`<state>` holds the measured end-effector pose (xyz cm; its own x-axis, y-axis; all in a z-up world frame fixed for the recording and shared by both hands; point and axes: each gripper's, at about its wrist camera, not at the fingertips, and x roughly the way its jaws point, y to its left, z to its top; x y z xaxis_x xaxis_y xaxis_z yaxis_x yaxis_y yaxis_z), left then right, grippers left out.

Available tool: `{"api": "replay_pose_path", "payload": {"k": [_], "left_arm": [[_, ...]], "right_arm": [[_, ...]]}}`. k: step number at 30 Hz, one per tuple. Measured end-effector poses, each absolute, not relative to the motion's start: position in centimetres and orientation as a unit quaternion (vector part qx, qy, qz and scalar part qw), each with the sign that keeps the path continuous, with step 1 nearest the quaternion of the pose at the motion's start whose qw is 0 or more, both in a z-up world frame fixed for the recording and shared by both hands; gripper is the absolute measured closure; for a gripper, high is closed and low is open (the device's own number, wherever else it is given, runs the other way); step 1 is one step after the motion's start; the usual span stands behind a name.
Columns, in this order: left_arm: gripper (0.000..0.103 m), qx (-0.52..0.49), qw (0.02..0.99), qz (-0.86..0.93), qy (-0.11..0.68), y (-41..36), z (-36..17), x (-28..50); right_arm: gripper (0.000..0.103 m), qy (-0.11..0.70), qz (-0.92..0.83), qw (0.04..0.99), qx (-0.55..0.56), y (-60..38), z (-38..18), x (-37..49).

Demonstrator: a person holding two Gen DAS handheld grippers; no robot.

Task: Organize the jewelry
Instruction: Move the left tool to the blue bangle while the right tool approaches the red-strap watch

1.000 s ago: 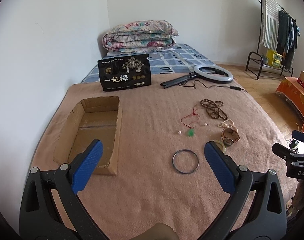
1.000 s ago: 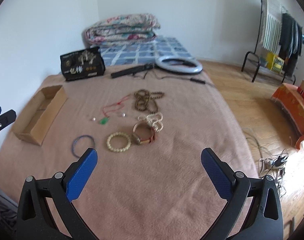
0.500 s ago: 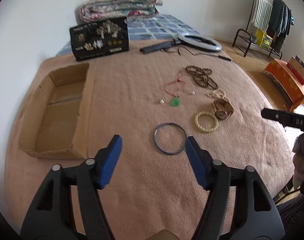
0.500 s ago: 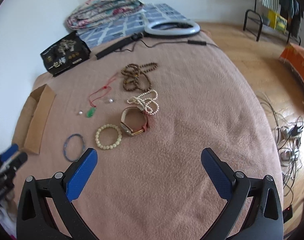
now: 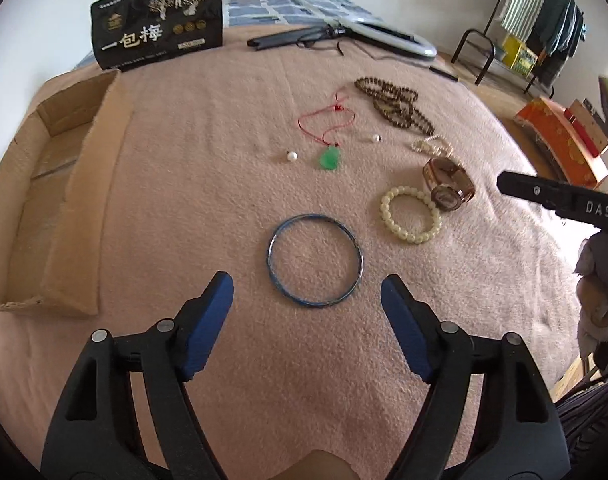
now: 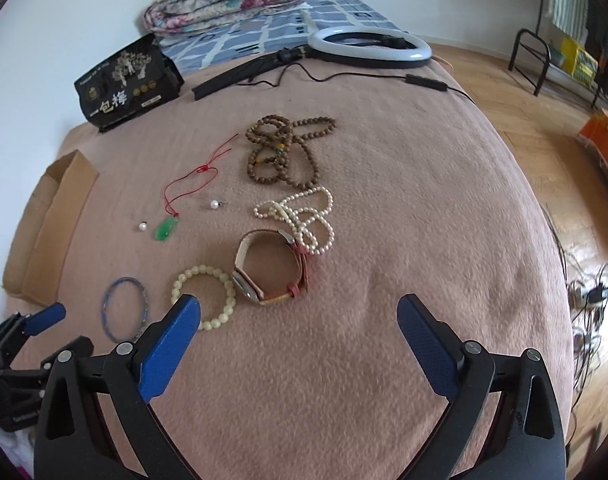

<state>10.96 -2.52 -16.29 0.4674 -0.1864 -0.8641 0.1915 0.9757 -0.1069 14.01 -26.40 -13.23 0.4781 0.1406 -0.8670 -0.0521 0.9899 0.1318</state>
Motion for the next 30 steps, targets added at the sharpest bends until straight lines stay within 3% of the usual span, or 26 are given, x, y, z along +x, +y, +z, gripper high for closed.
{"api": "replay_pose_path", "payload": {"k": [14,22,30], "left_arm": [[0.024,0.036,0.836,-0.093,0.539,-4.6,-20.3,14.1],[0.017,0.046,0.842,-0.095,0.529,-4.7,-21.1,15.1],[0.016,0.042,0.845,-0.099,0.525,-4.6,-21.2,15.2]], "right_arm": [[0.005,0.543,0.051,0.837,0.049,-25.8,-16.1,17.5],[0.005,0.569,0.053,0.818,0.070,-26.4,-17.8,18.3],[0.017,0.587,0.064,0.795,0.142,-27.3,-18.7,19.0]]}}
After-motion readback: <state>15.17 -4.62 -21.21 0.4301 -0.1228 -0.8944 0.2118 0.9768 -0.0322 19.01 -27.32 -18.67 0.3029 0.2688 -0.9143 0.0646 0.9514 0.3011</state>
